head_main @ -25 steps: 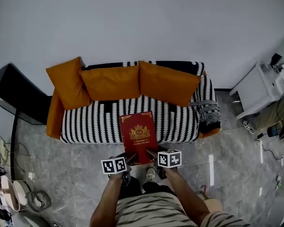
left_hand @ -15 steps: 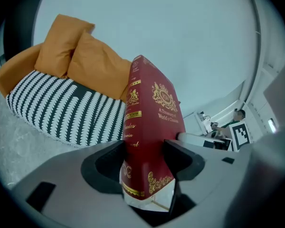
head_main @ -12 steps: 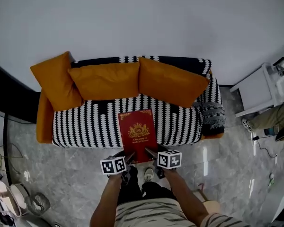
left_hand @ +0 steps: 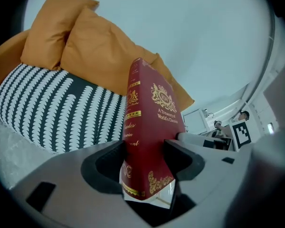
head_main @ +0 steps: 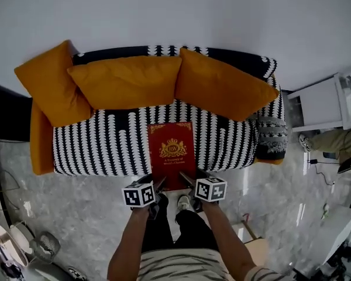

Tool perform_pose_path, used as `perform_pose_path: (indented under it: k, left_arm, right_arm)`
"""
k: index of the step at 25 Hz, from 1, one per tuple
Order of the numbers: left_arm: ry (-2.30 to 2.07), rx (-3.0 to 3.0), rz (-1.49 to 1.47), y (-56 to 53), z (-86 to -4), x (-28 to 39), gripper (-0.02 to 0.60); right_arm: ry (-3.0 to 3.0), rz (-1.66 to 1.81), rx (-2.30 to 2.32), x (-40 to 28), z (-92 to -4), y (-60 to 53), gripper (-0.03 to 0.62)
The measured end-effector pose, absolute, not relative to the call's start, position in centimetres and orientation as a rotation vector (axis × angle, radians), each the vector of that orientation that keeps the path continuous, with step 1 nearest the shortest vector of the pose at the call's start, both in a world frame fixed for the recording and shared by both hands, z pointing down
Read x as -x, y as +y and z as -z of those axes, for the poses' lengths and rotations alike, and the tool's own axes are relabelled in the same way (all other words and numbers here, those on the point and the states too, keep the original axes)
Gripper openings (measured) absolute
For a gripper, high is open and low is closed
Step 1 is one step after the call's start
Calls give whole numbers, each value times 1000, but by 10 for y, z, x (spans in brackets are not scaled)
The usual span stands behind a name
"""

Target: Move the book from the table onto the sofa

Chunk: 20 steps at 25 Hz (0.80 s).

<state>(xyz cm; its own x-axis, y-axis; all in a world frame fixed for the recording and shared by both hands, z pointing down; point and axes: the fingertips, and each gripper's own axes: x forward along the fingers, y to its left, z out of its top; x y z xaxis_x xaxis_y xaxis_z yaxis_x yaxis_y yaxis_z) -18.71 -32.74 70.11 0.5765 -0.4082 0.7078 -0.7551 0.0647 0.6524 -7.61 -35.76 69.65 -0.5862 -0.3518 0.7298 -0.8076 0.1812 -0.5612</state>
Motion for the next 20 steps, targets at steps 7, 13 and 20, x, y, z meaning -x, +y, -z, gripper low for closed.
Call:
perform_pose_path:
  k: [7,13,20]
  left_arm:
    - [-1002,-1554,-365,-347,-746,192,268]
    - [-1021,-1538,-389,-354,-789,181,268]
    - [-1060,-1473,-384,-371,-836,171,268]
  right_arm:
    - [-2001,-1396,-1095,81,-741,-376,298]
    - [-1992,-1366,-1081,70,-785,-384,298]
    - [-1993,-1356,-1060,60,-834,-406,296]
